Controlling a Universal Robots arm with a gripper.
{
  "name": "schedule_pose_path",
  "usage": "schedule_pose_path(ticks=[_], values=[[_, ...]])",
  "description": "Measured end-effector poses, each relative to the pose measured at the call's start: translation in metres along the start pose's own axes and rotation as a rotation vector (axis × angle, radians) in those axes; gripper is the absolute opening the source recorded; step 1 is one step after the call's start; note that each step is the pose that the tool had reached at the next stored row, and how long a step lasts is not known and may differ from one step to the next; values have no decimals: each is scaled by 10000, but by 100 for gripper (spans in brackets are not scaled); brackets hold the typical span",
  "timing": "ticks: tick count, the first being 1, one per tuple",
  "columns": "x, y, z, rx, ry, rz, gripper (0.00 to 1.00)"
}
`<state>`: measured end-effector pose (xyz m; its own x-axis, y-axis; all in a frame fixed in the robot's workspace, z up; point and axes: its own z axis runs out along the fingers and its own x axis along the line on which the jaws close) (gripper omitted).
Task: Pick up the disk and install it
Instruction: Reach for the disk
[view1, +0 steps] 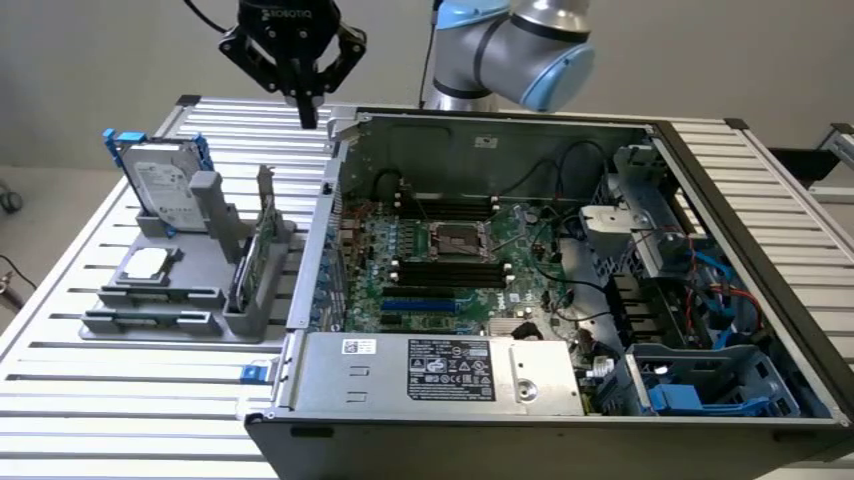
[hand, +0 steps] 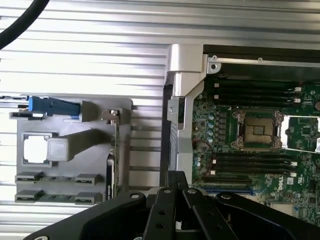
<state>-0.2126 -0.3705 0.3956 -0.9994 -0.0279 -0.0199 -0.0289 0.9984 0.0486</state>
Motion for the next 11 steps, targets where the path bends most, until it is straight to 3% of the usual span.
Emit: schedule_pose_path(ticks=[7,11], values=[[315,128,70,13,-1,0,11],[494,190,101,64,1,-2,11]])
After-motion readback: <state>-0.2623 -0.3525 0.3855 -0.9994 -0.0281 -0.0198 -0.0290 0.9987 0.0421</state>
